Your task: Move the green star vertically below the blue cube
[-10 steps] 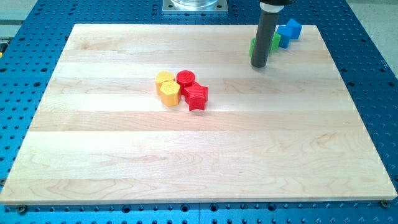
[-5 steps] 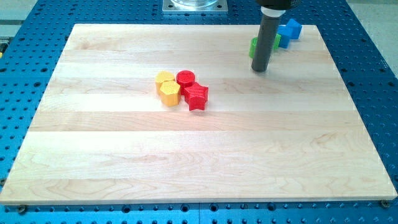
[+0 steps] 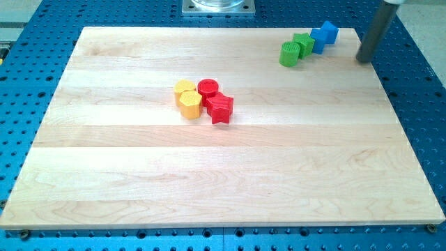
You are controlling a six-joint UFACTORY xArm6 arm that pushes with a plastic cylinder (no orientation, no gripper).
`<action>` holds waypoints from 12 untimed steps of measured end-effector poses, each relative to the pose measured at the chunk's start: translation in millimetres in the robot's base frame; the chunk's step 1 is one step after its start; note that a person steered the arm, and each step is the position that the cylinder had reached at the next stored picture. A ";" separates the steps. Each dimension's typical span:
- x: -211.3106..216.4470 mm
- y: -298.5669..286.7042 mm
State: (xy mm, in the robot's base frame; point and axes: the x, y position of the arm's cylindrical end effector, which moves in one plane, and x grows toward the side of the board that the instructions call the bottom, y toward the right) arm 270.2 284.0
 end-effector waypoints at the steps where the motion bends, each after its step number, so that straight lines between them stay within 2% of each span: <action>1: -40.8 7.5; 2: -71.1 -18.5; 3: -71.6 -51.8; 4: -36.2 -108.2; 5: 1.0 -112.2; 6: 15.9 -110.6; 7: -19.0 -110.1; 8: -9.1 -127.1; 9: 35.7 -150.5; 10: 88.3 -123.3; 11: 83.0 -143.4; 12: 95.1 -134.6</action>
State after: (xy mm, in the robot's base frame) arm 365.3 149.4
